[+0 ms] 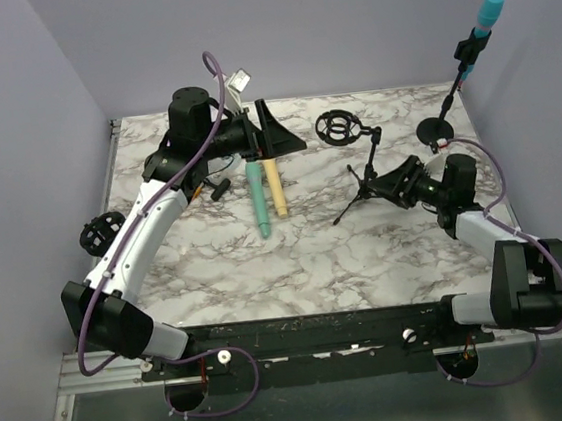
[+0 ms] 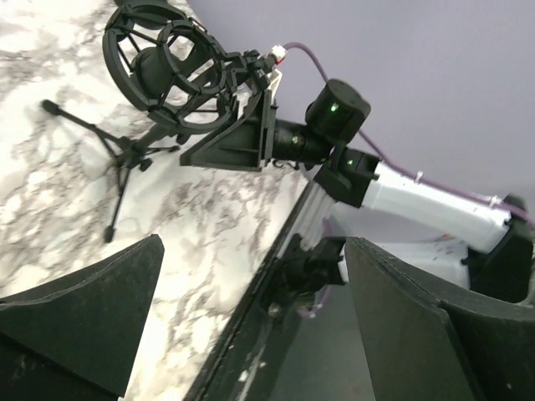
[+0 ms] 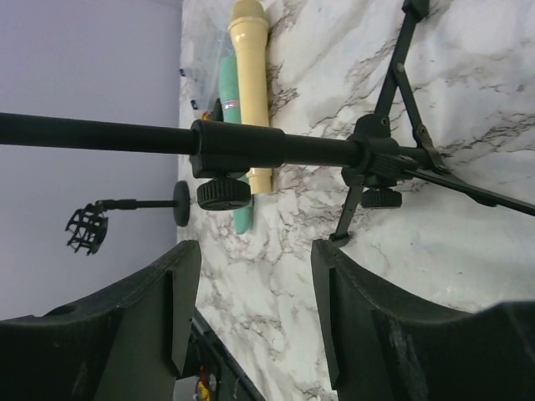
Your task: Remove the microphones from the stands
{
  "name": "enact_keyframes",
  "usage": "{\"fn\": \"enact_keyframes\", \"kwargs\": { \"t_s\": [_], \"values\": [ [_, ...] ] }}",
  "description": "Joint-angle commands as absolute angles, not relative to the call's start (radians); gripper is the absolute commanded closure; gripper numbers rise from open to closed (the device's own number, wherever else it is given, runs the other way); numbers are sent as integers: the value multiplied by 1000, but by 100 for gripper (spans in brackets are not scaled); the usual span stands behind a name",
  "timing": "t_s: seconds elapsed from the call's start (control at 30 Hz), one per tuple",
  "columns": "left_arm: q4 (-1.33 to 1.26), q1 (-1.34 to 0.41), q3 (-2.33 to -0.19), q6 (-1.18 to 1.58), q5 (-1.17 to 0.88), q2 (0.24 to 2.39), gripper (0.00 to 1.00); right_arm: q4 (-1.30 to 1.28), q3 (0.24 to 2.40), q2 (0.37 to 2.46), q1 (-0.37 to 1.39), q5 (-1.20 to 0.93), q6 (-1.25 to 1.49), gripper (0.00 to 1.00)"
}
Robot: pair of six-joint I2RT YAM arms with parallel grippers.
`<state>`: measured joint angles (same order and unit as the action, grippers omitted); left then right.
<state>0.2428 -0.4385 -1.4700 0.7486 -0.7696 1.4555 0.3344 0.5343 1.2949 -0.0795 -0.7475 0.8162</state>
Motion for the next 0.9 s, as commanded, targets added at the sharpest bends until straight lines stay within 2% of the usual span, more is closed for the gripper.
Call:
{"fn": "enact_keyframes", "kwargs": {
  "t_s": [0.0, 0.23, 0.5, 0.67, 0.87],
  "values": [
    [441, -431, -1527, 517, -748, 1409, 6, 570, 522, 1353, -89, -898, 936, 39],
    [432, -430, -1475, 456, -744, 1385, 6, 642, 539, 1407, -90, -899, 980, 40],
    [412, -421, -1401, 436, -743, 1353, 6, 626, 584, 1462, -90, -872, 963, 51],
    [401, -414, -1390, 442, -751, 1344, 6, 563, 624, 1462, -90, -843, 920, 53],
    [383, -403, -1376, 462, -758, 1339, 6, 414, 671, 1459, -89, -797, 809, 74]
  ]
}}
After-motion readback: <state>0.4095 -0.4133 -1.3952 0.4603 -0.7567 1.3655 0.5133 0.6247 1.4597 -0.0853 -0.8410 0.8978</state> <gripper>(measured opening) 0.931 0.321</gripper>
